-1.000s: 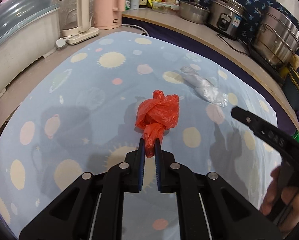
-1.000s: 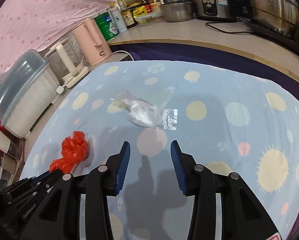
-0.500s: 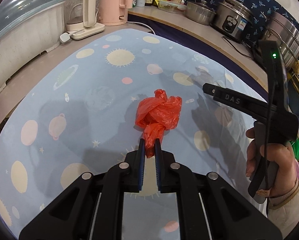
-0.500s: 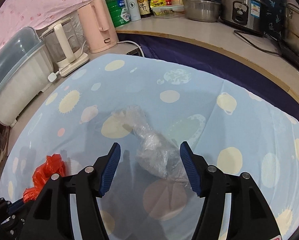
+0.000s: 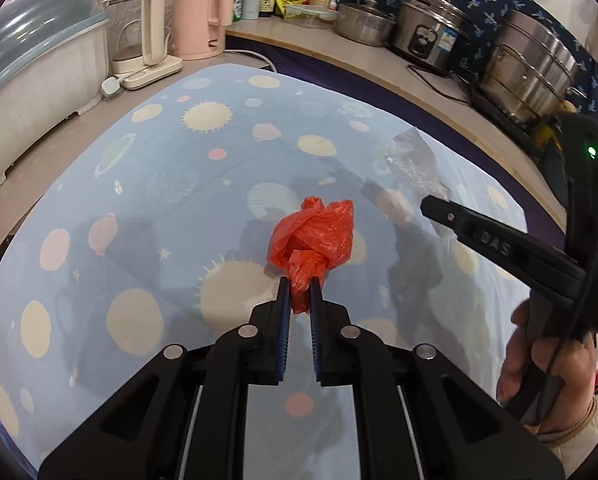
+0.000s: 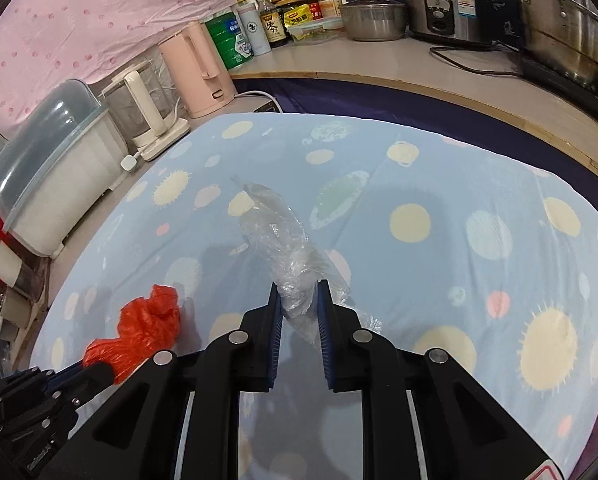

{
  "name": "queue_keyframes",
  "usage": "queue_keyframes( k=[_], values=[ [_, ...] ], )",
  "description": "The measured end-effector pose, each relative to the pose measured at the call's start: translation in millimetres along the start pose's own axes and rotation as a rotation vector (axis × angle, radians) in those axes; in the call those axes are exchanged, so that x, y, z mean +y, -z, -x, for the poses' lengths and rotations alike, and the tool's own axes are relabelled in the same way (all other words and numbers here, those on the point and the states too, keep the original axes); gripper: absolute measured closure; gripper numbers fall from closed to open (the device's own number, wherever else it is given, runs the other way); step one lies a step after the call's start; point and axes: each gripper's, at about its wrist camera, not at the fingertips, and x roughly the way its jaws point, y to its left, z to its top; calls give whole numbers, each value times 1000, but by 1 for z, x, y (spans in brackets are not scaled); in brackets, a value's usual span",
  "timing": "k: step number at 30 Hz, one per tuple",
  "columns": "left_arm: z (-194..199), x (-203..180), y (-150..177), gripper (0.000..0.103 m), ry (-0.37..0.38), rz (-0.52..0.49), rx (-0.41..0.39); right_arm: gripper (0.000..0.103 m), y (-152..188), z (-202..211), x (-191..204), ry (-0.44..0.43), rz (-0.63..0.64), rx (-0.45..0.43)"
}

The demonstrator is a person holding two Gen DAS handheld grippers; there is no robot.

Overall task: Collect trash
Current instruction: 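Carry the red bag and clear wrapper over the pink bin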

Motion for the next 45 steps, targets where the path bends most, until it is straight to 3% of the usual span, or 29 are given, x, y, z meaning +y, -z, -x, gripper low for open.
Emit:
queue_keyframes(
  k=[14,27,38,45],
  values=[
    [76,-84,62,95,119,-148,-26,87,112,162,-72,99,-192,-106],
    [104,-211,108,95,279,-356,-4,87,204,267,-173,234,-422,-202],
    [102,-309,116,95,412,-458,-25,87,233,299,-223,313,-513,-239],
    [73,-359,115,95,422,-515,-16,87,235,295,-255,346,-554,-235]
  ],
)
